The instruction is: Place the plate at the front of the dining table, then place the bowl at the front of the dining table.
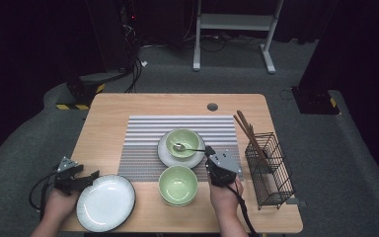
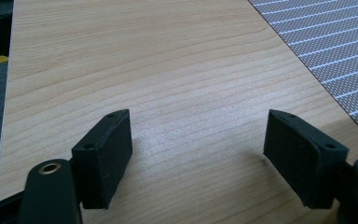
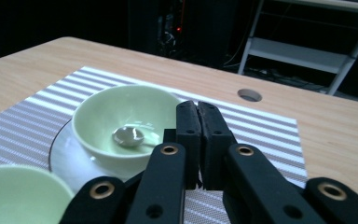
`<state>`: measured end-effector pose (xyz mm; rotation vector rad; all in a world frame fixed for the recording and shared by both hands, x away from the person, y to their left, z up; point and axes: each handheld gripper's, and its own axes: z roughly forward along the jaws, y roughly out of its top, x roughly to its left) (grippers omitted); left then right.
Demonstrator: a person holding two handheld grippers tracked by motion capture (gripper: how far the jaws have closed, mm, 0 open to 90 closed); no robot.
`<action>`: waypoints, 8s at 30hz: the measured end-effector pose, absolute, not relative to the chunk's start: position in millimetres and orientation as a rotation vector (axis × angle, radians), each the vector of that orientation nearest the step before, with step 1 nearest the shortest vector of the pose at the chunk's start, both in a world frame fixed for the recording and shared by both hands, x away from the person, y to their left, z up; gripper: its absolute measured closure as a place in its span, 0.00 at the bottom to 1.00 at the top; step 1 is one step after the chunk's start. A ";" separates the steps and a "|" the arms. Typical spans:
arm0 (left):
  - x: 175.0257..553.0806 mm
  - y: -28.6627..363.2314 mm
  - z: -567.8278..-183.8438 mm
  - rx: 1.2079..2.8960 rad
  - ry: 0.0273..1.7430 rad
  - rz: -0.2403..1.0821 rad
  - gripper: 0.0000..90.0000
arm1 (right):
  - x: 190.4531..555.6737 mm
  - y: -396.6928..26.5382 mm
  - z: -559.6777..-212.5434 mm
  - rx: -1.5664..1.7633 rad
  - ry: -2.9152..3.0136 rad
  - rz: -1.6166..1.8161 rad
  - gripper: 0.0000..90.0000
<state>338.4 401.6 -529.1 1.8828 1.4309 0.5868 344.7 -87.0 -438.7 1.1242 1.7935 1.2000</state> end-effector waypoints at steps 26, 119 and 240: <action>338.3 401.6 -529.2 1.881 1.431 0.587 0.26 | 391.6 -83.6 -464.6 1.187 1.830 1.087 0.96; 338.3 401.6 -529.2 1.881 1.430 0.587 0.26 | 342.9 -93.7 -467.7 1.120 1.838 1.163 0.88; 339.9 400.4 -529.2 1.881 1.433 0.589 0.26 | 381.3 -144.0 -368.8 1.165 1.605 1.122 0.69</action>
